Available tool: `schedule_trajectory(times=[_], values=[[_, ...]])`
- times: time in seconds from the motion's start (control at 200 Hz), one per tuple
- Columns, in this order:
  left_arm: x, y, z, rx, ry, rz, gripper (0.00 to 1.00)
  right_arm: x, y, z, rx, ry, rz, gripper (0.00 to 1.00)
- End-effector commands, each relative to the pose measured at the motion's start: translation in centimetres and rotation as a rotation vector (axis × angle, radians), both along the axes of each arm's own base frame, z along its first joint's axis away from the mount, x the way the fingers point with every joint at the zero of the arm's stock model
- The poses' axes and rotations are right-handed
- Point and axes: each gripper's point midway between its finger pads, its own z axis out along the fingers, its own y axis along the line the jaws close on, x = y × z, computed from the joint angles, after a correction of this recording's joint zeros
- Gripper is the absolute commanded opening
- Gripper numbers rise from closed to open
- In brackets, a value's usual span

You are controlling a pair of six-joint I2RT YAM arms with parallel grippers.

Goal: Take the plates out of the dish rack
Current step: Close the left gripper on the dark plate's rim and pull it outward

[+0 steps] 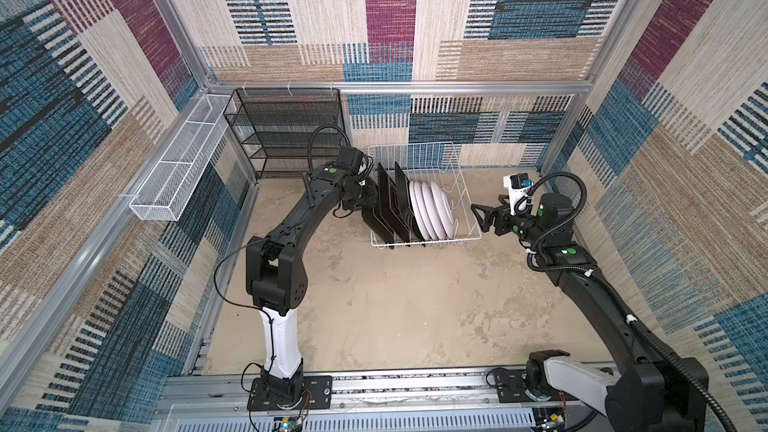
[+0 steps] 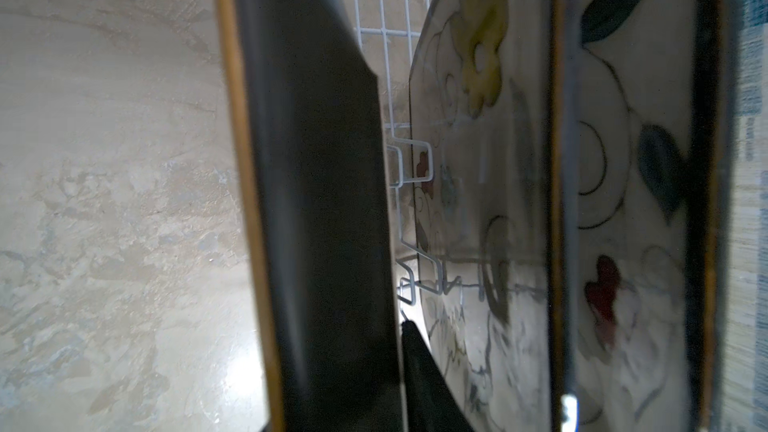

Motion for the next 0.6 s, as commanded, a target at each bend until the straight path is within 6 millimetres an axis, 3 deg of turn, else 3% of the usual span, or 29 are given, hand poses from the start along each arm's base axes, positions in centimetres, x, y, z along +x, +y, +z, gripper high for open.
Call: schedule_trajectory(times=[0.0,0.381,0.596], values=[[-1.6,1.9,-1.8,0.095,0.081,0.023,0.25,-0.3,0.5,0.6,-0.004,-0.030,0.035,0.99],[-1.6,1.8,-1.9,0.082,0.096,0.046,0.11,-0.6,0.7,0.1,-0.003,-0.022,0.045,0.99],[-1.8,1.7,-0.8,0.063,0.083,0.055,0.00,-0.5,0.7,0.3,0.001,-0.025,0.045,0.99]])
